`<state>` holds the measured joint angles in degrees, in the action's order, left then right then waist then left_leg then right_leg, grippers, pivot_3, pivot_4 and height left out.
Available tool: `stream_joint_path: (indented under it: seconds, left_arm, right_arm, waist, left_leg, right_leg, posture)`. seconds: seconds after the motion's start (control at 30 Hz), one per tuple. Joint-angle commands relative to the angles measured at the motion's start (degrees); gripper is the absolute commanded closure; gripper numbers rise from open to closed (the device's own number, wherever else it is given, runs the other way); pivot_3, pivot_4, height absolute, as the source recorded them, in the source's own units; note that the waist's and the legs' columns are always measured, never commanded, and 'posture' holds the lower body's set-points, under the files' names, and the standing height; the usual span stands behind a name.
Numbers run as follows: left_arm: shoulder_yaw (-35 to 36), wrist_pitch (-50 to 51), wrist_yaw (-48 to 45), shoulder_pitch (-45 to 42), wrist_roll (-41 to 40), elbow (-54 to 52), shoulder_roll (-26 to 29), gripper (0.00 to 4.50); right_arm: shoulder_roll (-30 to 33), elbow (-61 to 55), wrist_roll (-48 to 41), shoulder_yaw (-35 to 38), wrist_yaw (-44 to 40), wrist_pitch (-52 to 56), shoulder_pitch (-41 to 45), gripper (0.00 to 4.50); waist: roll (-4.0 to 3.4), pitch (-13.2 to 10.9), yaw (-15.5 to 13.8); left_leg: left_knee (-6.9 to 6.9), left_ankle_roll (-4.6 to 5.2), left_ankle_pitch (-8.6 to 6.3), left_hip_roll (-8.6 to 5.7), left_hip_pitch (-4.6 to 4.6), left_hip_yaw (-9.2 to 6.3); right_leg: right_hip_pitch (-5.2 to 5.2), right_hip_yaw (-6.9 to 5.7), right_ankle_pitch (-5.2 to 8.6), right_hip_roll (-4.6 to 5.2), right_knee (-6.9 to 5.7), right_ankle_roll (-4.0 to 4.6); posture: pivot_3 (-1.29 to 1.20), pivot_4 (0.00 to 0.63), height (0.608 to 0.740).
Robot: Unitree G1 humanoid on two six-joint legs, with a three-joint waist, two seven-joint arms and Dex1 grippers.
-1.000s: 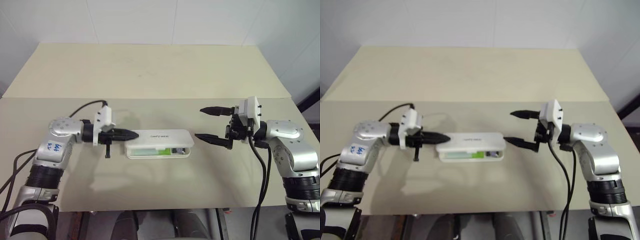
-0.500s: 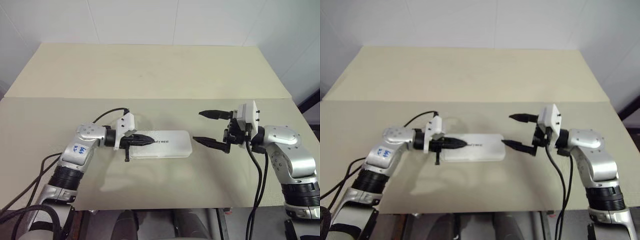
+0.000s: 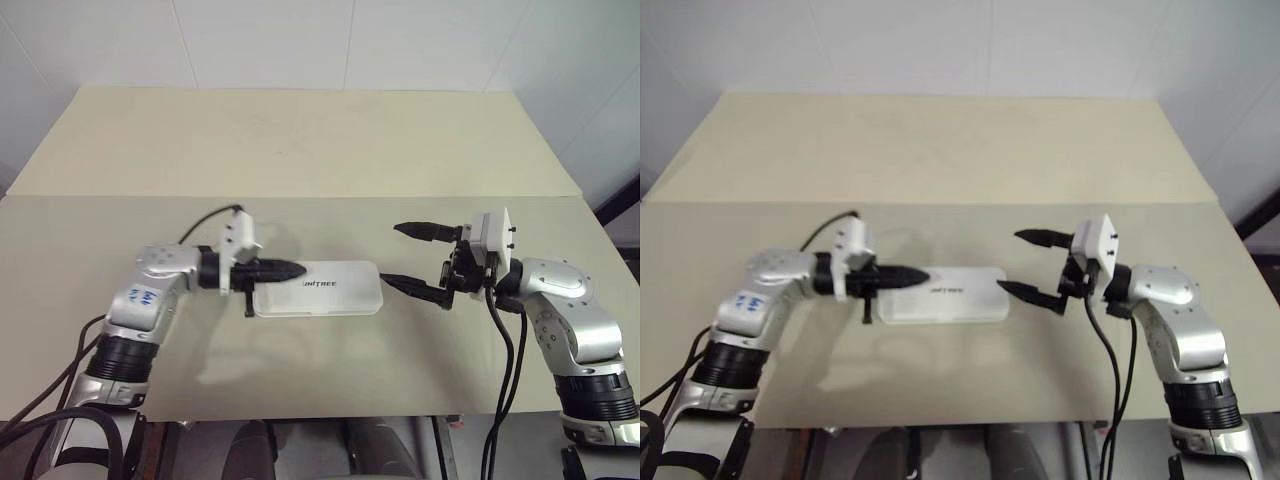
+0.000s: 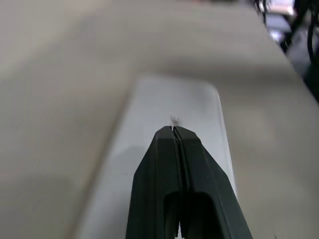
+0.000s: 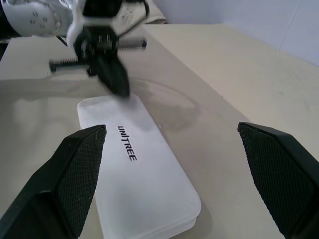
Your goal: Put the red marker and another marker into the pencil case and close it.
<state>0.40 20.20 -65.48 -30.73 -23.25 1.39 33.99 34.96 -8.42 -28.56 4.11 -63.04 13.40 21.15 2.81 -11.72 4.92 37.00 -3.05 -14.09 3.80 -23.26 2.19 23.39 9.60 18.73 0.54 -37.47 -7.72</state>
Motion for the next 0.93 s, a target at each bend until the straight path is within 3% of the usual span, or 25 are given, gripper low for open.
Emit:
stream_joint_path:
  seconds: [0.03, 0.13, 0.47, 0.63, 0.93]
  left_arm:
    - [5.5, -0.1, 0.0, 0.9, -4.2, -4.2, 2.1, 4.2]
    - [9.8, -0.5, 0.4, 3.5, -5.2, -6.2, 5.1, 3.6]
    - [18.1, -2.8, 0.8, 10.3, -6.0, -5.4, 11.5, 0.14]
    - [18.3, -3.2, -0.1, 11.1, -6.3, -4.9, 12.2, 0.03]
    - [18.6, -1.6, 2.1, 13.8, -7.4, -7.8, 11.7, 0.03]
  right_arm:
    - [0.2, 1.1, -0.1, 0.7, -0.8, -2.4, 1.7, 0.0]
    - [0.9, 3.5, 1.1, 0.9, -1.7, -4.3, 2.6, 0.0]
    - [4.6, 9.5, 1.5, 3.8, -4.5, -7.3, 4.3, 0.0]
    - [7.3, 12.5, 2.1, 5.3, -5.2, -9.0, 4.8, 0.0]
    - [6.3, 11.9, 2.3, 3.4, -4.7, -8.6, 7.1, 0.0]
  waist:
    - [0.0, 0.0, -0.1]
    - [0.0, 0.0, 0.1]
    - [0.01, 0.0, -0.1]
    - [0.0, 0.0, 0.0]
    - [0.0, 0.0, 0.5]
  left_leg:
    - [0.0, 0.0, 0.0, 0.0, 0.0, -0.01]
    - [-0.03, 0.0, 0.0, 0.0, 0.0, 0.01]
    - [-0.02, 0.0, -0.01, 0.0, 0.0, 0.03]
    - [-0.08, 0.01, -0.01, 0.01, 0.01, 0.06]
    - [-0.12, 0.01, -0.02, 0.03, 0.01, 0.07]
  right_leg:
    - [0.0, 0.0, 0.0, 0.0, 0.01, 0.0]
    - [0.0, 0.0, 0.0, 0.01, 0.03, 0.0]
    - [-0.01, -0.02, 0.02, 0.04, 0.06, 0.04]
    - [0.0, -0.01, 0.04, 0.05, 0.09, 0.07]
    - [0.05, -0.01, 0.05, 0.04, 0.07, 0.08]
  posture:
    - [0.0, 0.15, 0.74]
    - [0.0, 0.15, 0.74]
    - [0.0, 0.15, 0.74]
    - [0.0, 0.15, 0.74]
    - [0.0, 0.15, 0.74]
